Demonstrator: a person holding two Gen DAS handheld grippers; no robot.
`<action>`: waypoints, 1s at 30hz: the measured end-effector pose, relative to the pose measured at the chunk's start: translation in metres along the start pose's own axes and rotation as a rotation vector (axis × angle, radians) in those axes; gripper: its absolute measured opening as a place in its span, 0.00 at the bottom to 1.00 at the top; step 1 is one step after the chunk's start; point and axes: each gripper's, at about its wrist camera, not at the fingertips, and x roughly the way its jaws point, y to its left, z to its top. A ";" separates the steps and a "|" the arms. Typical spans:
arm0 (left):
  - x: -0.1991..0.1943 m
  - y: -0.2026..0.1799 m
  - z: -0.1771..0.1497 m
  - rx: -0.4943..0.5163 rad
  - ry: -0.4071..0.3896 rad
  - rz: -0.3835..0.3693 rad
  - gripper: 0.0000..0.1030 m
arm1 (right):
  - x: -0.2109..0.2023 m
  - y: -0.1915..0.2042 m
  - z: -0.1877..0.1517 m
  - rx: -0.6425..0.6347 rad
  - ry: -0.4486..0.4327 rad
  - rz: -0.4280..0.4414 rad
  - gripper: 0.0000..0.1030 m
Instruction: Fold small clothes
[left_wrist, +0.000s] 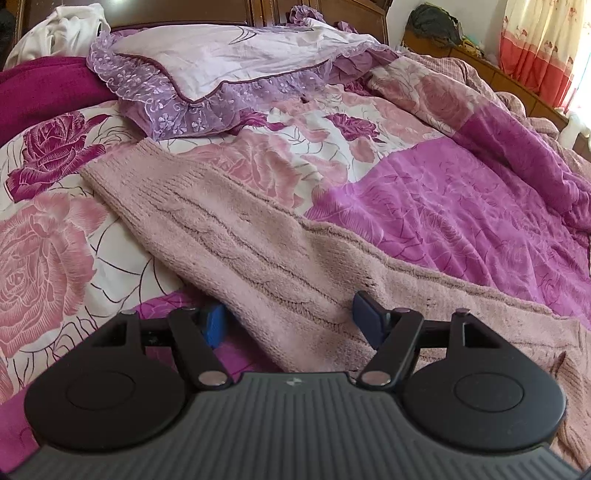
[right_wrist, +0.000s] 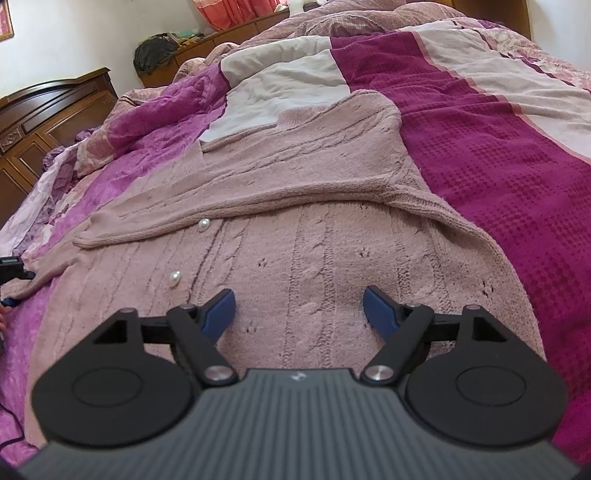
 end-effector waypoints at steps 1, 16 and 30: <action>0.000 -0.001 0.000 0.007 0.000 0.002 0.72 | 0.001 0.000 0.000 -0.001 0.000 -0.002 0.77; -0.032 -0.005 0.002 0.014 -0.086 -0.116 0.07 | 0.004 0.003 -0.002 0.004 -0.010 0.007 0.86; -0.154 -0.091 0.020 0.181 -0.344 -0.441 0.07 | -0.009 -0.007 0.008 0.079 -0.019 0.061 0.87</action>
